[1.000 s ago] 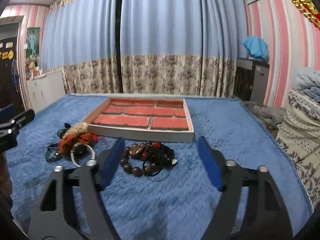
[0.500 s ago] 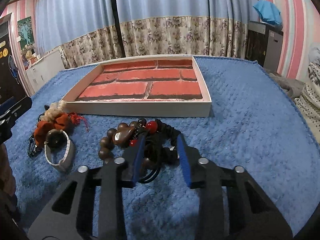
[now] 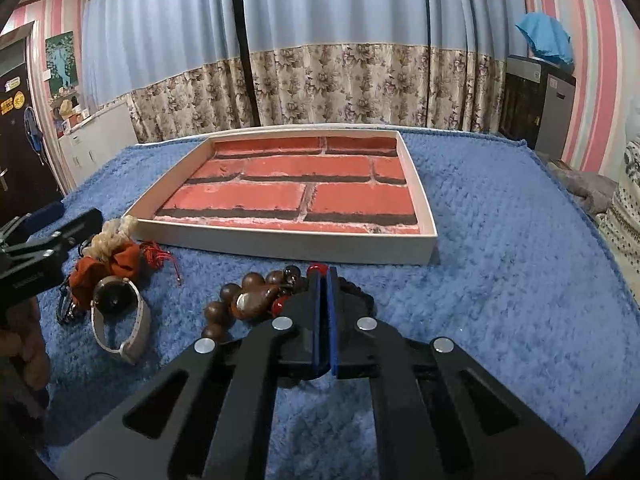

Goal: Organize jewelry
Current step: 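Grasp the cream flower scrunchie with left tool while right grasps the red-ball black hair tie, then carry both held items over the brick-lined tray with both tools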

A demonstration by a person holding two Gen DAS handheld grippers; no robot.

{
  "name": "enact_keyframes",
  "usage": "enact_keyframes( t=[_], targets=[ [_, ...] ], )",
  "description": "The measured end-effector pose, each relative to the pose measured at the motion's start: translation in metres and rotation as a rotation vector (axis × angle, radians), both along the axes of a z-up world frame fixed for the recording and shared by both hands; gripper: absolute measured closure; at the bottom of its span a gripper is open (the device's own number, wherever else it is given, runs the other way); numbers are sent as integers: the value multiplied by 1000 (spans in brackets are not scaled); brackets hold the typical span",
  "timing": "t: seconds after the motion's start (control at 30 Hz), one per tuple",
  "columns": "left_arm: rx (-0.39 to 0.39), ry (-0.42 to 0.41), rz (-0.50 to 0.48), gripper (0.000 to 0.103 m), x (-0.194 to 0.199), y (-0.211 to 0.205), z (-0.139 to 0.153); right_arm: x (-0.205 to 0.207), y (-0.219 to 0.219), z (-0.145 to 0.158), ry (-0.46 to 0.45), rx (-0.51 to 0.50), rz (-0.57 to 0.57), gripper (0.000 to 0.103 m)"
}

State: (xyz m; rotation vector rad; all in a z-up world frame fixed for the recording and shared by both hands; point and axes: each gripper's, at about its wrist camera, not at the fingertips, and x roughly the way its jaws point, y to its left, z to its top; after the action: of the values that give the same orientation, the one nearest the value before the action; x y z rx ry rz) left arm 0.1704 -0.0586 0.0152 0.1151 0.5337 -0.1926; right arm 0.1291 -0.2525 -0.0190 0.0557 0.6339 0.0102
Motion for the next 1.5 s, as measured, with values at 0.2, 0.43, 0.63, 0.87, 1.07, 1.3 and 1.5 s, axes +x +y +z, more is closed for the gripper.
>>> enact_keyframes(
  t=[0.2, 0.43, 0.63, 0.87, 1.07, 1.3, 1.5],
  targets=[
    [0, 127, -20, 76, 15, 0, -21, 5, -1, 1, -2, 11, 4, 99],
    [-17, 56, -39, 100, -1, 3, -6, 2, -4, 6, -29, 16, -9, 99],
    [-32, 26, -37, 102, -13, 9, 7, -9, -3, 20, -75, 18, -12, 99],
    [-49, -29, -41, 102, -30, 16, 34, -27, -2, 44, -144, 8, -11, 99],
    [-53, -89, -41, 102, -44, 18, 60, -43, 2, 69, -213, -3, -15, 99],
    [-53, -119, -47, 102, -60, 19, 76, -63, 6, 89, -270, -10, -13, 99],
    [-56, -143, -52, 102, -73, 20, 85, -76, 7, 100, -300, -12, -15, 99]
  ],
)
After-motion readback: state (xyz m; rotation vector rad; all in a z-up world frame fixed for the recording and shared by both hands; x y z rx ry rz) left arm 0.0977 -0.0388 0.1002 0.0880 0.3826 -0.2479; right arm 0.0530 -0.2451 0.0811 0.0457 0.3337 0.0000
